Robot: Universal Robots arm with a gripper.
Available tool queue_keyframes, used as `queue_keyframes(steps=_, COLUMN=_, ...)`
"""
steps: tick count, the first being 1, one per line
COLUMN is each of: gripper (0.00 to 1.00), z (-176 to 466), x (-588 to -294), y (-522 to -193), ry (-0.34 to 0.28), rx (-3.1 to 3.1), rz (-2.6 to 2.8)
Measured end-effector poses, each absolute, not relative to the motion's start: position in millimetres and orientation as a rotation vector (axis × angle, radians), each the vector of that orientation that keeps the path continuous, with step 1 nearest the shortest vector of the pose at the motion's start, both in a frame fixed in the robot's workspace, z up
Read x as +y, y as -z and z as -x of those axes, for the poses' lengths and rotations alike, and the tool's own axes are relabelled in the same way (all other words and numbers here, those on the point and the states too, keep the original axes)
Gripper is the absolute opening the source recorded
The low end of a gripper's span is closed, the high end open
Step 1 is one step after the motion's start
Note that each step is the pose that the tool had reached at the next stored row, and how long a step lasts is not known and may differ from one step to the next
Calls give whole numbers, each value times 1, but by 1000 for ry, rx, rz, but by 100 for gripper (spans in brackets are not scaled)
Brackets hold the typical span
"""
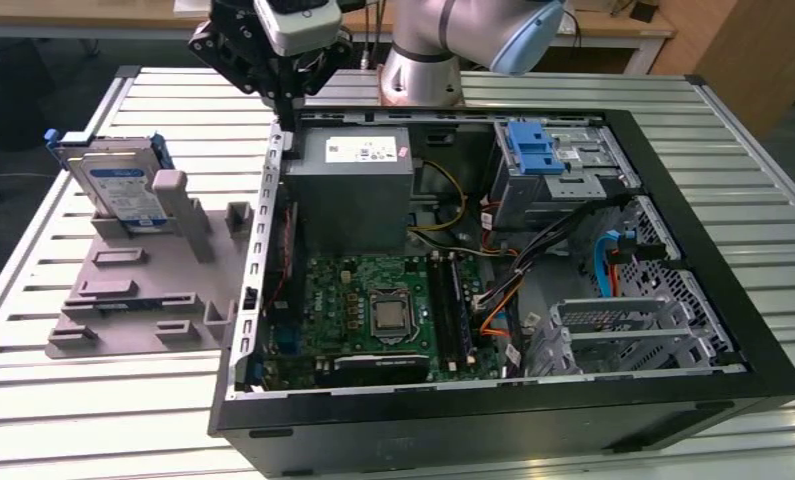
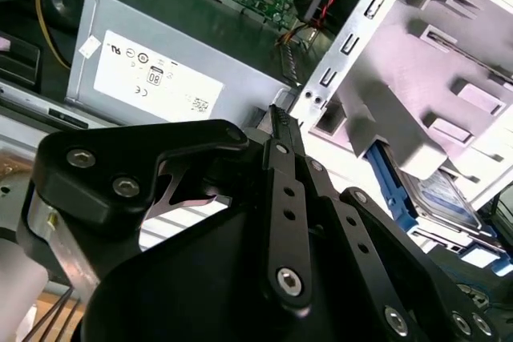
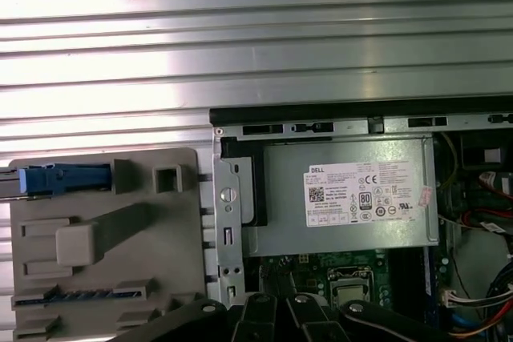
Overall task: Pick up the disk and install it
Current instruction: 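Reach for the disk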
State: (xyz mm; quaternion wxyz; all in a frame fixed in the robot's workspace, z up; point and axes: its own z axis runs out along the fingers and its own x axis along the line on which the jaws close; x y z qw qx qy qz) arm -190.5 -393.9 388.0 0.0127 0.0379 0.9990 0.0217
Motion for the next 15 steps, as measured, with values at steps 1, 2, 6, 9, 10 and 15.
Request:
queue_keyframes(steps=1, gripper=11, z=192, x=-394, y=-388, ry=-67, rx=3113, rz=-118)
queue_keyframes(steps=2, gripper=11, z=193, x=-394, y=-387, ry=-67, rx=3114, rz=-118)
queue_keyframes(steps=6, gripper=11, z=196, x=-393, y=-386, ry=-67, rx=3116, rz=-118)
queue_keyframes(steps=9, gripper=11, z=199, x=-393, y=-386, ry=-67, rx=3118, rz=-118)
queue_keyframes(steps=10, gripper=11, z=200, x=-393, y=-386, ry=-67, rx=3119, rz=-118)
queue_keyframes(steps=15, gripper=11, z=206, x=-393, y=-386, ry=-67, rx=3122, rz=-119)
